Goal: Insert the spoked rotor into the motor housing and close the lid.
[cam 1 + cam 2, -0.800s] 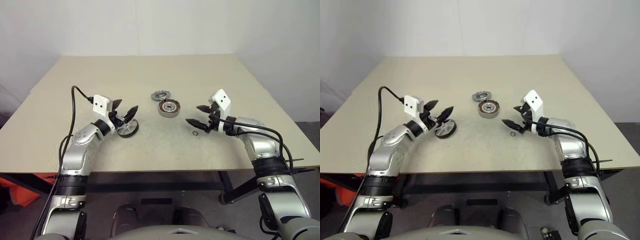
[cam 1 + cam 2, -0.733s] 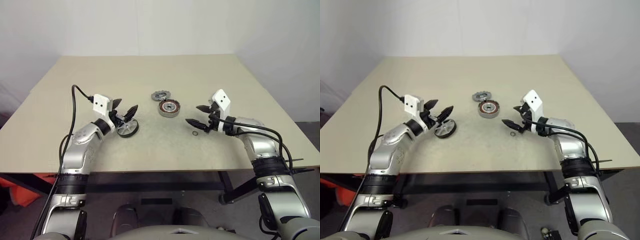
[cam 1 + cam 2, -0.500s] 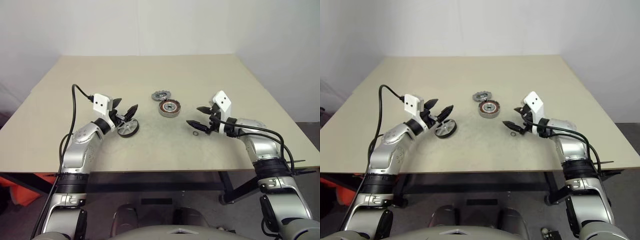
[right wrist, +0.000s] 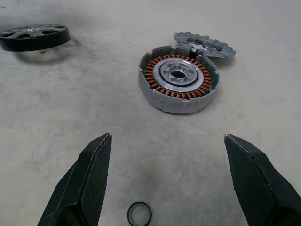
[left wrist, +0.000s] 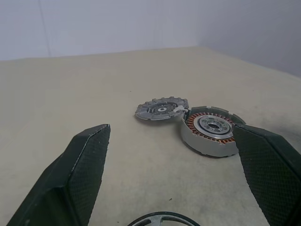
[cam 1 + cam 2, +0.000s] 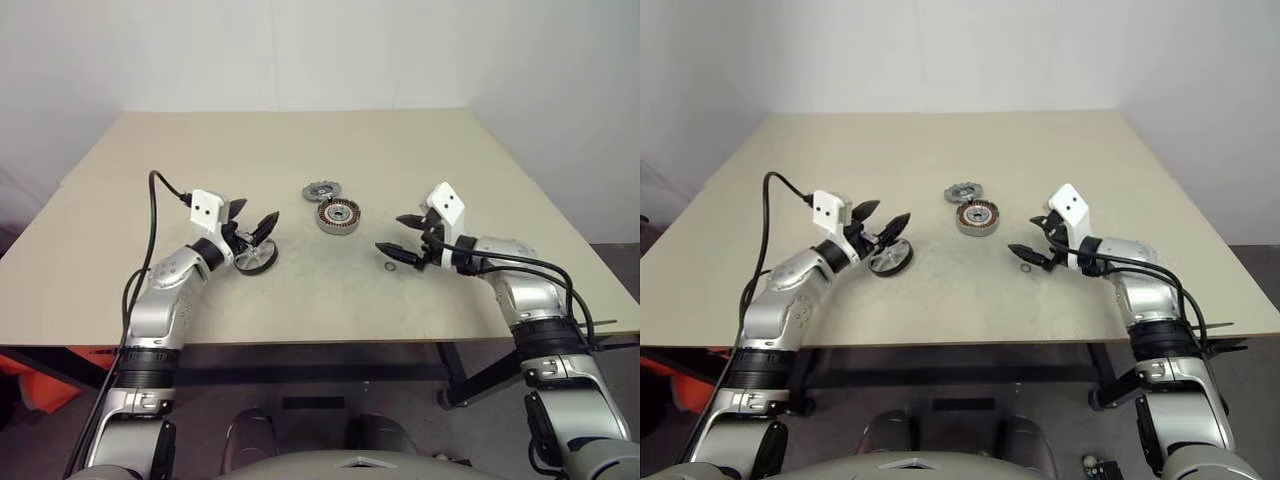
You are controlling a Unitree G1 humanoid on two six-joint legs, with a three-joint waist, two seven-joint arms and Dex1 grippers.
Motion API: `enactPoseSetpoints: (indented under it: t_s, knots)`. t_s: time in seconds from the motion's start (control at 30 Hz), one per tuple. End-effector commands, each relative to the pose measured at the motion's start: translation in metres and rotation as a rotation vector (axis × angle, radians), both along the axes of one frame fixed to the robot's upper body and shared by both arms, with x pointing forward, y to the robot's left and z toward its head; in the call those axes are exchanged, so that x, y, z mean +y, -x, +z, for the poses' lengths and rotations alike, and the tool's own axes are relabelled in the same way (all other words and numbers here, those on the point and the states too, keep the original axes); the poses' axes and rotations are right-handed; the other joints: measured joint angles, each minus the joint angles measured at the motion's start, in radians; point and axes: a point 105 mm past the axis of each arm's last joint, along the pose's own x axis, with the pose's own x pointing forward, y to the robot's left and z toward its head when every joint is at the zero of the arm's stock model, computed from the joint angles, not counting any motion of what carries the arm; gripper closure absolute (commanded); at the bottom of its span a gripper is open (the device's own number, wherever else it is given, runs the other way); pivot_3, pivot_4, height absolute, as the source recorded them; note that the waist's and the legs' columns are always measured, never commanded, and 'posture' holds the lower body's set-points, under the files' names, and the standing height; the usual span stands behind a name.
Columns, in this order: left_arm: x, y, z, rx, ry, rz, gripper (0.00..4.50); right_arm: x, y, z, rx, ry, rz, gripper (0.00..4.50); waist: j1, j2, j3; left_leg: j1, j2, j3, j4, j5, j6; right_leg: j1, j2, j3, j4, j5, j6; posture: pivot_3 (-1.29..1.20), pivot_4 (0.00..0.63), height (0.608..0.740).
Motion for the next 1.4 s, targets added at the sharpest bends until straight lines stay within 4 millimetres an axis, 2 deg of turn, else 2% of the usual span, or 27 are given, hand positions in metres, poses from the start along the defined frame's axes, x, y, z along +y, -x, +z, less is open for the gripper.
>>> enactPoseSetpoints:
  t_s: [0.03,0.17,0.5,0.6,0.77,1.03,1.33,1.4]
  knots:
    - [-0.002,0.001,0.019,-0.076,-0.010,-0.006,0.16,0.007,-0.006,0.016,-0.065,0.002,0.019,0.18,0.000,0.000,0.000,0.000,0.000,0.000,0.000,0.000,0.000,0.000,0.000,0.000,0.000,0.000,0.000,0.00,0.000,0.740]
    - [-0.003,0.001,0.019,-0.078,-0.013,-0.012,0.16,0.009,-0.006,0.016,-0.063,-0.002,0.022,0.18,0.000,0.000,0.000,0.000,0.000,0.000,0.000,0.000,0.000,0.000,0.000,0.000,0.000,0.000,0.000,0.00,0.000,0.740]
    - [-0.010,0.007,0.012,-0.055,-0.017,-0.044,0.16,-0.003,0.023,0.002,0.053,0.060,0.077,0.18,0.002,0.000,0.000,0.000,0.000,0.000,0.000,-0.001,0.001,0.000,0.000,0.000,0.000,0.000,0.000,0.00,0.000,0.740]
    - [-0.014,0.009,0.010,-0.053,-0.019,-0.058,0.16,-0.012,0.022,-0.010,0.099,0.100,0.023,0.18,0.001,0.000,0.000,0.000,0.000,0.000,0.000,0.000,0.001,0.000,0.000,0.000,0.000,0.000,0.001,0.00,0.000,0.740]
    - [-0.015,0.009,0.009,-0.051,-0.026,-0.064,0.16,-0.013,0.020,-0.021,0.123,0.115,-0.010,0.18,0.001,0.000,0.000,0.001,0.000,0.000,0.000,0.000,0.001,0.000,0.000,0.000,0.000,0.000,0.001,0.00,0.000,0.740]
    - [-0.014,0.008,0.011,-0.058,-0.040,-0.068,0.16,-0.006,0.013,-0.032,0.116,0.122,-0.035,0.18,0.001,0.000,0.000,0.000,0.000,0.000,0.000,-0.001,0.001,0.000,0.000,0.000,-0.001,0.000,0.001,0.00,0.000,0.740]
    - [-0.010,0.012,0.010,-0.059,-0.045,-0.046,0.16,-0.018,0.012,-0.043,0.142,0.163,-0.060,0.18,0.000,0.000,0.000,0.000,0.000,0.000,0.000,0.000,0.001,0.000,0.000,0.000,-0.001,0.000,0.001,0.00,0.000,0.740]
    - [-0.010,0.012,0.010,-0.058,-0.045,-0.043,0.10,-0.019,0.011,-0.043,0.145,0.165,-0.064,0.60,0.000,0.000,0.000,0.000,0.000,0.000,0.000,0.000,0.001,0.000,0.000,0.000,-0.001,0.000,0.001,0.00,0.000,0.740]
